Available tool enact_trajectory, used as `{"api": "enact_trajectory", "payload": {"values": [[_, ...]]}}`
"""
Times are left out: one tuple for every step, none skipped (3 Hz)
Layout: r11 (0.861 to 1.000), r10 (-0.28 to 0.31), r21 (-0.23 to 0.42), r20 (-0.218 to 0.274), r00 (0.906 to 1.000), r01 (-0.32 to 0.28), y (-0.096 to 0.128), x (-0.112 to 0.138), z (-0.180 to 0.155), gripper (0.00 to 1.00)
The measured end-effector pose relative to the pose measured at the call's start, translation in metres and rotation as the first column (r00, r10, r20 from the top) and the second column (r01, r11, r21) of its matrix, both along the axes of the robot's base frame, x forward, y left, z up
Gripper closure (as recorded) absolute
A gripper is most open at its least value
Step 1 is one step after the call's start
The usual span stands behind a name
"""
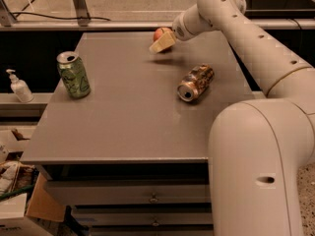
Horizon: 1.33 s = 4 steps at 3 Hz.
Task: Move apple near orange can
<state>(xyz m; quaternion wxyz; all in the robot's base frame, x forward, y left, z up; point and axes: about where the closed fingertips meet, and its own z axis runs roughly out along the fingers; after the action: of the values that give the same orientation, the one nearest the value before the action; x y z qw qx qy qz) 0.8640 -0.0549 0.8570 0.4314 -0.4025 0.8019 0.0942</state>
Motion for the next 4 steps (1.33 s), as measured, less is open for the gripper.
{"api": "enact_trajectory", "payload": {"values": [[1.000, -0.003, -0.001, -0.020, 0.9998, 0.003, 0.009, 0.008, -0.010, 0.17], [1.000, -0.004, 0.010, -0.024, 0.9997, 0.004, 0.013, 0.012, -0.013, 0.41], [1.000, -0.010, 0.026, -0.017, 0.9998, 0.011, 0.010, 0.015, -0.010, 0.63], [0.999, -0.016, 0.050, -0.002, 0.9999, 0.016, 0.005, 0.013, -0.003, 0.87]]}}
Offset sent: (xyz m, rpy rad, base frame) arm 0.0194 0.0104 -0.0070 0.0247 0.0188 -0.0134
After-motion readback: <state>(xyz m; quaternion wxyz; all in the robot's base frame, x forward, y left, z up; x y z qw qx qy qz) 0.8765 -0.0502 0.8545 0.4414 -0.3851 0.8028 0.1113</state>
